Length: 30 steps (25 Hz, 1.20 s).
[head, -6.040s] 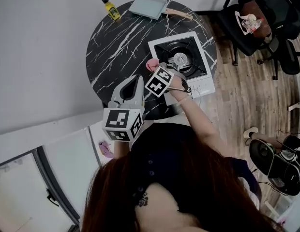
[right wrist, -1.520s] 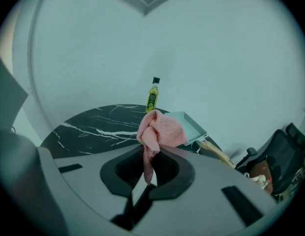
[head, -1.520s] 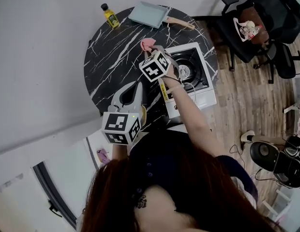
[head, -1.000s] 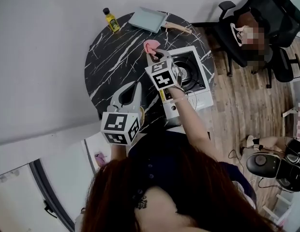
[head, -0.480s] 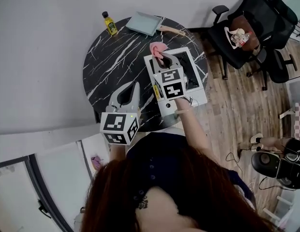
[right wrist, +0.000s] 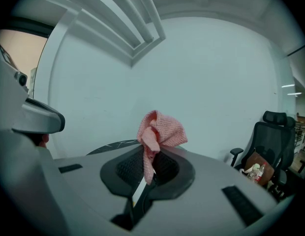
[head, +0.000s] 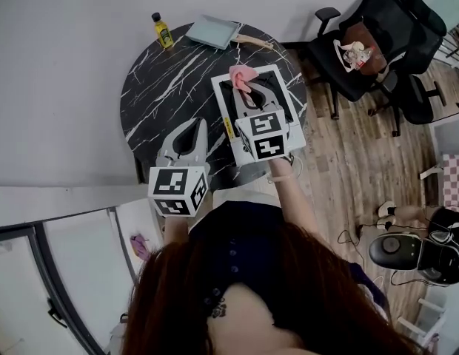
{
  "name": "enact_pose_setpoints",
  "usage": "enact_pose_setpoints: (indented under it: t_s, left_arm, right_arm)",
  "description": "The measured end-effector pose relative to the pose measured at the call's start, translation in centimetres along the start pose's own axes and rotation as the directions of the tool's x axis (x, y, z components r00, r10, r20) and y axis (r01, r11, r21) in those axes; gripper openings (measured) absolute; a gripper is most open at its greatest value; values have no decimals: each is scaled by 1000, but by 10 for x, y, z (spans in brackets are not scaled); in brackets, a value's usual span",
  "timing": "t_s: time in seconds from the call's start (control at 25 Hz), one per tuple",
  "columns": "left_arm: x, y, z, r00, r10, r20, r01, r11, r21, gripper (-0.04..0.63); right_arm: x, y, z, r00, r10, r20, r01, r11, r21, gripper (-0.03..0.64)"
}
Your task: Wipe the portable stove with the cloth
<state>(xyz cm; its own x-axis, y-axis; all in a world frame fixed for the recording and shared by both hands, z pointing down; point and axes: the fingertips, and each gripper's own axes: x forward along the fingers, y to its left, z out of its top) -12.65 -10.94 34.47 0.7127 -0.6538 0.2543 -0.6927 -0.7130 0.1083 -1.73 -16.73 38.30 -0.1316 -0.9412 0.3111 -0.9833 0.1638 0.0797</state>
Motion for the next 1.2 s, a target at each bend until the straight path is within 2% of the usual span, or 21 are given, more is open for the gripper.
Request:
enact_pose_setpoints:
  t_s: [0.52,1.2]
  left_arm:
    - [-21,-26,5,999,27,43,-28,1000,5,12]
    - [-22,-79,4,998,13,67,-15,999,34,11]
  right_arm:
    - [-70,5,19,996,8,88,-6,1000,-28,34]
    - [-130,-5,13,992,31,123,-26,999,-38,34]
